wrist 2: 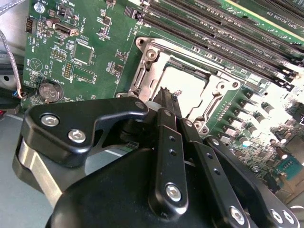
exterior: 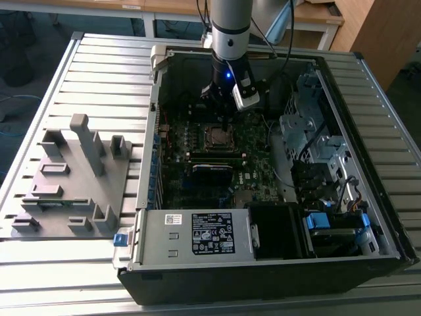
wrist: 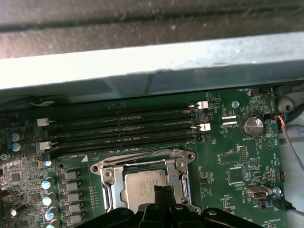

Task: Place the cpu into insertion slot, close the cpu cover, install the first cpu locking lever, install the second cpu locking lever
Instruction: 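Install the second cpu locking lever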

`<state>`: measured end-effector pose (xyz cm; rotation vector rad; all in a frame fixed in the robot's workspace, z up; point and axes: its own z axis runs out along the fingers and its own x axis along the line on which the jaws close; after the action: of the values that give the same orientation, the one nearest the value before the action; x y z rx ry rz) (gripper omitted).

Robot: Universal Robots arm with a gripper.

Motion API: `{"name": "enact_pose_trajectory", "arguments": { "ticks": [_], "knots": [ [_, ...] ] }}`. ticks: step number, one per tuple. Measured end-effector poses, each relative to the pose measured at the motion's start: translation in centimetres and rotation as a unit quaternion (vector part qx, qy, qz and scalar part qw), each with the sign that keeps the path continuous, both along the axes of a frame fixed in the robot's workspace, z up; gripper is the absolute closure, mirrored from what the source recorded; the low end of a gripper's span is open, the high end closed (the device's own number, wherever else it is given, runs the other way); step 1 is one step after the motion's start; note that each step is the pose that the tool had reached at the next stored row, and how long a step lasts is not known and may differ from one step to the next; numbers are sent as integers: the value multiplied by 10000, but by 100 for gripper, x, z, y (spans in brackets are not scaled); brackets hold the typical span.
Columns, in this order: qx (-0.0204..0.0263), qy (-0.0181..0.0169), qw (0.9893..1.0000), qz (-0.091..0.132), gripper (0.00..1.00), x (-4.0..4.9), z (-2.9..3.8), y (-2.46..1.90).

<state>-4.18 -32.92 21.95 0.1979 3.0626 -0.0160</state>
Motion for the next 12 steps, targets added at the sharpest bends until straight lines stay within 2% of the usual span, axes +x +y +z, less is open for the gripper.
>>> {"name": "enact_pose_trajectory", "arguments": {
  "ticks": [3, 5, 6, 12],
  "knots": [
    [0, 7, 10000, 1, 90, 2, 0, 0],
    [0, 93, 10000, 1, 90, 4, -2, 0],
    [-1, 120, 9999, 1, 90, 3, -2, 0],
    [0, 134, 9999, 1, 90, 3, -2, 0]
  ]
}}
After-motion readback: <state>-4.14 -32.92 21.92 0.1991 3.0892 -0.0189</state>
